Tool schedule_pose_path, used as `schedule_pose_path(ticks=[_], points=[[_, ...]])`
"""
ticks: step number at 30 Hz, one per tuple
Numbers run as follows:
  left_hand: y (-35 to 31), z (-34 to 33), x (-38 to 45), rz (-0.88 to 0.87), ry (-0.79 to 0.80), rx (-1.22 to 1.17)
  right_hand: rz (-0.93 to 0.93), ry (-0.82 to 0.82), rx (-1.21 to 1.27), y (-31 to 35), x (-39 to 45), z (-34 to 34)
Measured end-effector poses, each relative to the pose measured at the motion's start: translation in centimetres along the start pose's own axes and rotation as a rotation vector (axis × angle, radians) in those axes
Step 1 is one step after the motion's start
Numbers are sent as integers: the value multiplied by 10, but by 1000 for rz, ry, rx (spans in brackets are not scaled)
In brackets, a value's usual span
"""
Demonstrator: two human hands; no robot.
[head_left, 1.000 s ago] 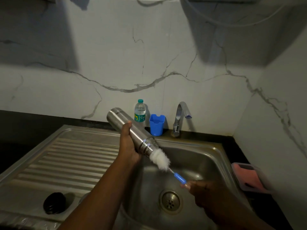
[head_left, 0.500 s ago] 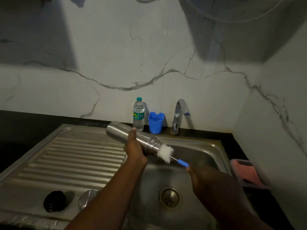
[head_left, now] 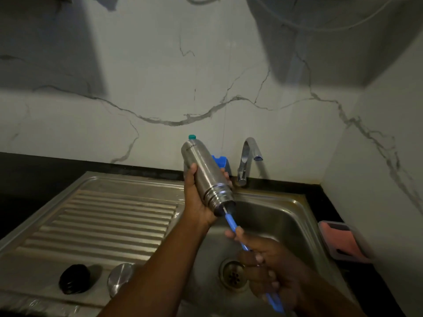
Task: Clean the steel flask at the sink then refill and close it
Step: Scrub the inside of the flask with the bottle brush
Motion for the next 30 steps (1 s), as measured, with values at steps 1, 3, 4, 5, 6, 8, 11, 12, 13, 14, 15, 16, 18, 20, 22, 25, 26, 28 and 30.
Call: schedule_pose_path(ticks=[1, 3, 4, 5, 6, 8, 11, 12, 13, 14, 15, 16, 18, 20, 22, 25, 26, 28, 30], points=[[-7, -2, 0, -20, 3, 42, 76, -65, -87, 1, -1, 1], [-25, 7, 3, -88, -96, 158, 356, -268, -575, 12, -10, 14], [-34, 13, 5, -107, -147, 153, 502, -333, -877, 19, -17, 20], [-39, 19, 7, -115, -195, 107, 620, -380, -1143, 26, -25, 21], [-39, 27, 9, -126, -244, 52, 718, -410, -1356, 30, -33, 21], [-24, 37, 11, -130, -342, 18, 895, -428, -1653, 33, -42, 18], [20, 44, 14, -82, -484, 110, 887, -498, -2023, 20, -25, 19], [31, 43, 13, -71, -492, 154, 948, -506, -2019, 15, -15, 23], [37, 44, 13, -67, -488, 193, 968, -504, -2009, 12, -5, 28], [37, 44, 13, -65, -485, 219, 957, -481, -1990, 10, 0, 33], [32, 45, 13, -61, -479, 221, 913, -408, -1944, 7, 1, 35], [23, 48, 15, -59, -469, 207, 877, -334, -1864, 4, 1, 38], [-3, 55, 15, -88, -440, 124, 744, -322, -1493, 18, -6, 40], [-18, 54, 7, -107, -394, 43, 354, -303, -883, 26, -14, 48], [-9, 40, -8, -67, -320, 11, 52, -285, -495, 18, -21, 43], [22, 15, -23, 25, -126, 0, -73, -139, -263, 3, -18, 28], [24, 9, -24, 27, -65, -12, -54, -117, -230, -2, -15, 25], [9, 10, -18, -26, -47, 10, 19, -154, -238, -4, -16, 18], [-11, 18, -12, -81, -117, 51, 209, -241, -410, 4, -23, 19]])
Point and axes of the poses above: each hand's wrist, its own x-axis towards the middle knuckle, its own z-axis out of the back of the hand, y = z × x, the point moved 3 cm from there along x, towards the middle knuckle, and after that the axes turned 10 degrees about x, right-handed, at the moved point
